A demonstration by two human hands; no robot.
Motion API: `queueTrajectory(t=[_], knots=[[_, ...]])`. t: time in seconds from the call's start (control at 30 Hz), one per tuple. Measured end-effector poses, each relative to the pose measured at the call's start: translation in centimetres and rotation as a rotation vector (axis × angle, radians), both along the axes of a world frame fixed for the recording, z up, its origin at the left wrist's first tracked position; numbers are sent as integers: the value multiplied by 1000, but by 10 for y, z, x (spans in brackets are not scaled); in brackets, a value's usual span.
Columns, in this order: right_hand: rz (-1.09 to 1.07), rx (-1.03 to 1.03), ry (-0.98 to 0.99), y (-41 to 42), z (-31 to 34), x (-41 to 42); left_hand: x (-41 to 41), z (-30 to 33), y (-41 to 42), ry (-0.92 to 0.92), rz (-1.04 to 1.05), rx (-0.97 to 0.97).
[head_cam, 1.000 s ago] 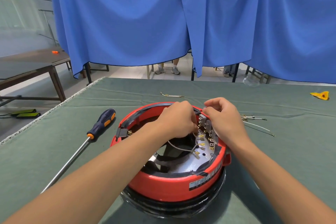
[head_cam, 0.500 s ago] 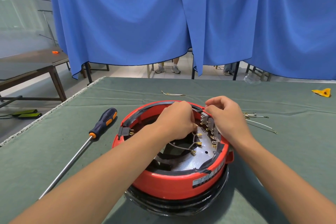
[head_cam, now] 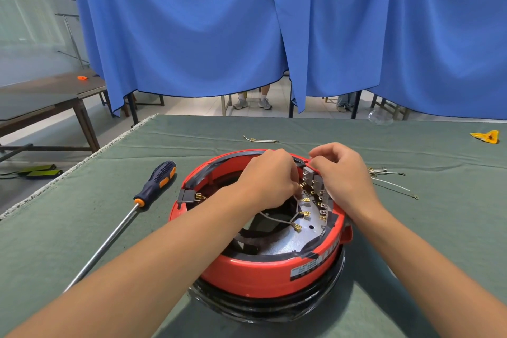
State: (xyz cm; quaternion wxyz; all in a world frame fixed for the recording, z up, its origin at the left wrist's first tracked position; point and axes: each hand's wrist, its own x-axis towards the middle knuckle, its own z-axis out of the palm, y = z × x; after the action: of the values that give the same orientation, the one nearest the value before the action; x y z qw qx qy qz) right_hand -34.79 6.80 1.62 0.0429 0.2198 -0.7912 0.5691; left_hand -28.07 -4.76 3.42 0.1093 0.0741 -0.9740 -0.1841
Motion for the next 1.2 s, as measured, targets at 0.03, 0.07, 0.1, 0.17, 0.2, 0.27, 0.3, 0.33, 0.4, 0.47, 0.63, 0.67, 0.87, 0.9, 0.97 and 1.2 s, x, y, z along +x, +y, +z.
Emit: queueTrajectory(t=[0.03, 0.07, 0.1, 0.17, 0.2, 0.27, 0.3, 0.33, 0.4, 0.47, 0.63, 0.67, 0.87, 0.9, 0.97, 1.2], knots=[[-3, 3, 1, 0, 0, 0, 0, 0, 0, 2, 0, -2], [-7, 7, 3, 0, 0, 1, 0, 0, 1, 5, 1, -2], [-14, 12, 7, 0, 0, 1, 0, 0, 1, 7, 2, -2], [-29, 28, 19, 0, 1, 2, 0, 0, 0, 13, 3, -1], [-36, 36, 23, 1, 1, 2, 0, 1, 1, 19, 4, -3], [-44, 44, 27, 1, 2, 3, 0, 1, 2, 29, 5, -10], [-45, 47, 29, 1, 2, 3, 0, 1, 2, 33, 4, -14], [-46, 50, 29, 1, 2, 3, 0, 1, 3, 35, 3, -19], [-47, 52, 29, 1, 3, 3, -1, 1, 3, 42, 3, -28], [-46, 49, 26, 1, 3, 3, -1, 0, 3, 46, 5, -31], [-43, 47, 18, 1, 2, 3, -1, 1, 3, 53, 4, -36], [-41, 43, 15, 1, 2, 3, -1, 0, 3, 57, 3, -39], [-31, 29, 15, 1, 2, 3, -3, -4, 2, 59, 22, -105], [-29, 30, 13, 1, 2, 2, -3, -4, 2, 57, 23, -108], [-30, 29, 8, 0, 2, 2, -3, -3, 4, 56, 21, -129], [-33, 33, 6, 0, 2, 3, -2, -2, 8, 82, 41, -146]])
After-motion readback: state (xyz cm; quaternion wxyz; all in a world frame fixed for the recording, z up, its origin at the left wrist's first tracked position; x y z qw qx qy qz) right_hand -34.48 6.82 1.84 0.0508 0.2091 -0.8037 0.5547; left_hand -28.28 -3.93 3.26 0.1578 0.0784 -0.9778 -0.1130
